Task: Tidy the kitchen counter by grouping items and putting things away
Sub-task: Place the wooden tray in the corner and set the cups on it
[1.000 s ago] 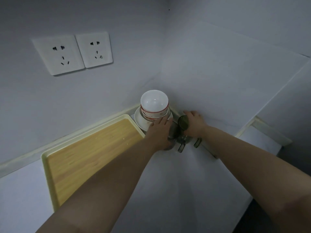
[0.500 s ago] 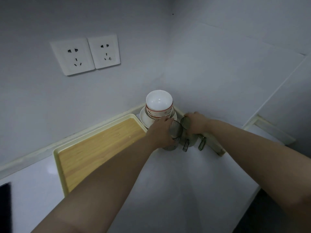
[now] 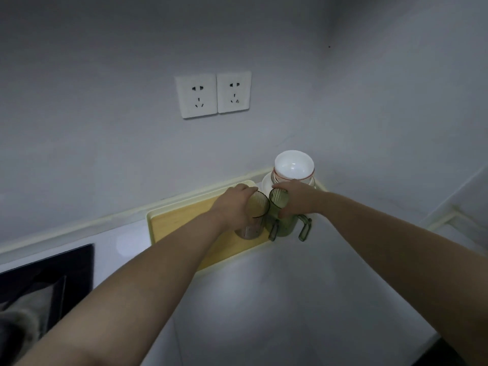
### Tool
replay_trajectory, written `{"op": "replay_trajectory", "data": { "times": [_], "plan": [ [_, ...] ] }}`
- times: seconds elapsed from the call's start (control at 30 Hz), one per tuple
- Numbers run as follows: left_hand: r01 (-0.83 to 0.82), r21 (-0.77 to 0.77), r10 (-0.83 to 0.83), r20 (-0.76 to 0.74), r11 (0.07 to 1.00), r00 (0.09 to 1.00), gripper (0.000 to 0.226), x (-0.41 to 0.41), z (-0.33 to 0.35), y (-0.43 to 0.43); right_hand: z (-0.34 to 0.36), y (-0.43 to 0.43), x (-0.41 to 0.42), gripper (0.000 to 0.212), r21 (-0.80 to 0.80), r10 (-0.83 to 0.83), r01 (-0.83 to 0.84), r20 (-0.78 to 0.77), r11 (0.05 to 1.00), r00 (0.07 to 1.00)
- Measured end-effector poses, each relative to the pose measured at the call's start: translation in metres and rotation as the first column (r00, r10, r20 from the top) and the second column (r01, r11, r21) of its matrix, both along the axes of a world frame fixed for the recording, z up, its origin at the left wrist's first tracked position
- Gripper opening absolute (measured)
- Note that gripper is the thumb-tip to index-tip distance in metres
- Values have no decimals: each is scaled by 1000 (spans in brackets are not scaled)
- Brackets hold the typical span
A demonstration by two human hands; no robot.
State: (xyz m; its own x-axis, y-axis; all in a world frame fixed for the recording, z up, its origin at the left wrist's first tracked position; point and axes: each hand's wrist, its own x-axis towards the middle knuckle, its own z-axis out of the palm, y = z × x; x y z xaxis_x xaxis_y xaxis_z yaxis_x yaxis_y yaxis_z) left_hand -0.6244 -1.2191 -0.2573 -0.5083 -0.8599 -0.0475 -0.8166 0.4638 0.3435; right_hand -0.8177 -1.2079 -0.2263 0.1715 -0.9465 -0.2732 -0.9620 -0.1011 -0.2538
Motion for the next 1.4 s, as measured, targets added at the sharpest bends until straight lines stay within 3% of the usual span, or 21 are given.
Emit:
{"op": "replay_trajectory", "data": {
  "times": [0.1, 0.5, 0.8, 1.17, 1.4],
  "plan": [
    [-39, 14, 38, 14, 999, 999, 90, 19, -4, -4, -7, -4, 21, 66, 13, 41, -41, 33, 999, 999],
    [-248, 92, 255, -82, 964, 963, 88, 57, -36, -40, -34, -58, 53, 91, -5, 20, -20, 118, 1000, 993],
    [-288, 39, 289, -24, 957, 957, 87, 59, -36, -74, -42, -106, 60, 95, -14, 49, -48, 68, 999, 997],
    [-349, 17, 349, -74, 937, 934, 75, 53, -42, -84, -48, -133, 67, 93, -15, 162, -162, 27, 987, 986],
    [-362, 13, 362, -89, 932, 928, 74, 49, -43, -83, -50, -134, 56, 99, -17, 114, -113, 119, 993, 986]
  ]
}}
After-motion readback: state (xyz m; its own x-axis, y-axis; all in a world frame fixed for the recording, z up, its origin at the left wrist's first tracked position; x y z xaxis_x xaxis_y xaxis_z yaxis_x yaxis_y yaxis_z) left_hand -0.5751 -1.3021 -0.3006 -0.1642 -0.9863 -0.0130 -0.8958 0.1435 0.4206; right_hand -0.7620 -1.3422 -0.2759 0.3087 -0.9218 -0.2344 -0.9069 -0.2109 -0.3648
